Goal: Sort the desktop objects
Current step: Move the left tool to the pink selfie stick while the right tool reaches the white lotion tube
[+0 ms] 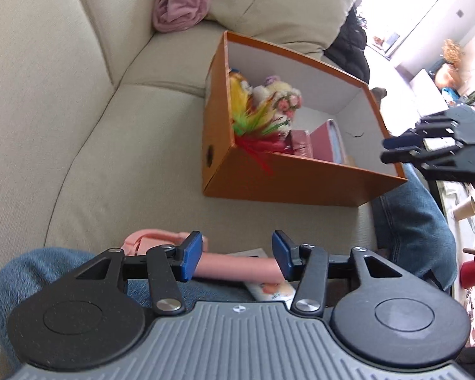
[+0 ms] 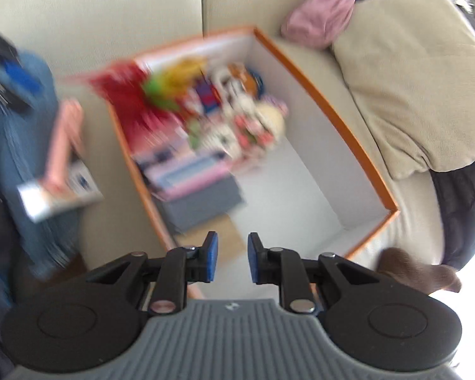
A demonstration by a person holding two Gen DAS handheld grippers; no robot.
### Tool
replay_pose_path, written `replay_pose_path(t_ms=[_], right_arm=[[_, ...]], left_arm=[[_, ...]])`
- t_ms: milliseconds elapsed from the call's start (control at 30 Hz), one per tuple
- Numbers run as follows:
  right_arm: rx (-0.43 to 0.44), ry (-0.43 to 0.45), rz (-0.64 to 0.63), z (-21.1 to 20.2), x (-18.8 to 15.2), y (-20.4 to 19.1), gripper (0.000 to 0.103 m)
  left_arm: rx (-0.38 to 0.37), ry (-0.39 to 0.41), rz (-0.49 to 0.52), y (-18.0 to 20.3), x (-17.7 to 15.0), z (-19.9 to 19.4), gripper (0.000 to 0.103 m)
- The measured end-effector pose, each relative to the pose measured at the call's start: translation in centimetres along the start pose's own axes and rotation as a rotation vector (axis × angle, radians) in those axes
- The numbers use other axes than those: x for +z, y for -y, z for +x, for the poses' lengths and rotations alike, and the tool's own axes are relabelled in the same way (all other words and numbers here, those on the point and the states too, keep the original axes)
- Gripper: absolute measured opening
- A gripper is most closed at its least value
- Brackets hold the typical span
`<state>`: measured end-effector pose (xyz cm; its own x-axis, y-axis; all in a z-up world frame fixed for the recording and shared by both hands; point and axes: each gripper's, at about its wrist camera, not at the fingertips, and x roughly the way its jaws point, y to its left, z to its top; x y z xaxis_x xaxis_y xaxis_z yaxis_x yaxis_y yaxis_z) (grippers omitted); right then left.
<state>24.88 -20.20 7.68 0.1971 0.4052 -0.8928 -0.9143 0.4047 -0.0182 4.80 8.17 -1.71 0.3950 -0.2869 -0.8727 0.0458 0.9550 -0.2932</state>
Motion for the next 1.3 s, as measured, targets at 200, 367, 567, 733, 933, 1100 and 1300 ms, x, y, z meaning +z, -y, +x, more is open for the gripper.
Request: replay_pose_path(t_ms=[200, 367, 567, 733, 933, 1100, 1300], right_arm=[[0.09, 0.085, 0.112, 4.3, -6.9, -11.0, 0.026], [0.12, 0.061, 0.254, 11.6, -7.2, -15.3, 0.026], [0.205, 0.051, 0.548, 16.5, -7.3, -15.2, 0.029], [0.316, 0.039, 0.753, 18.2, -9.2, -14.4, 0.029], [0.375, 0.002, 0.921, 19.3, -10.5, -12.8, 0.034], [0.527, -0.023, 1.096, 21.1, -11.7, -12.6, 0.035], [0.55, -0.021, 1.151, 21.8, -12.1, -13.0, 0.025]], left_arm=[[0.05, -0.02, -0.05, -0.3, -0.9, 1.5, 0.058], [0.084, -0.061, -0.119, -1.4, 0.1, 3.4, 0.058], [0.069, -0.105, -0.241, -2.9, 0.9, 5.5, 0.051], [0.074, -0.131, -0.298, -3.5, 1.1, 6.5, 0.042], [0.078, -0.158, -0.343, -4.1, 1.4, 7.3, 0.033], [0.066, -0.187, -0.399, -4.8, 1.8, 6.9, 0.033], [0.078, -0.186, -0.391, -4.4, 1.9, 7.0, 0.033]])
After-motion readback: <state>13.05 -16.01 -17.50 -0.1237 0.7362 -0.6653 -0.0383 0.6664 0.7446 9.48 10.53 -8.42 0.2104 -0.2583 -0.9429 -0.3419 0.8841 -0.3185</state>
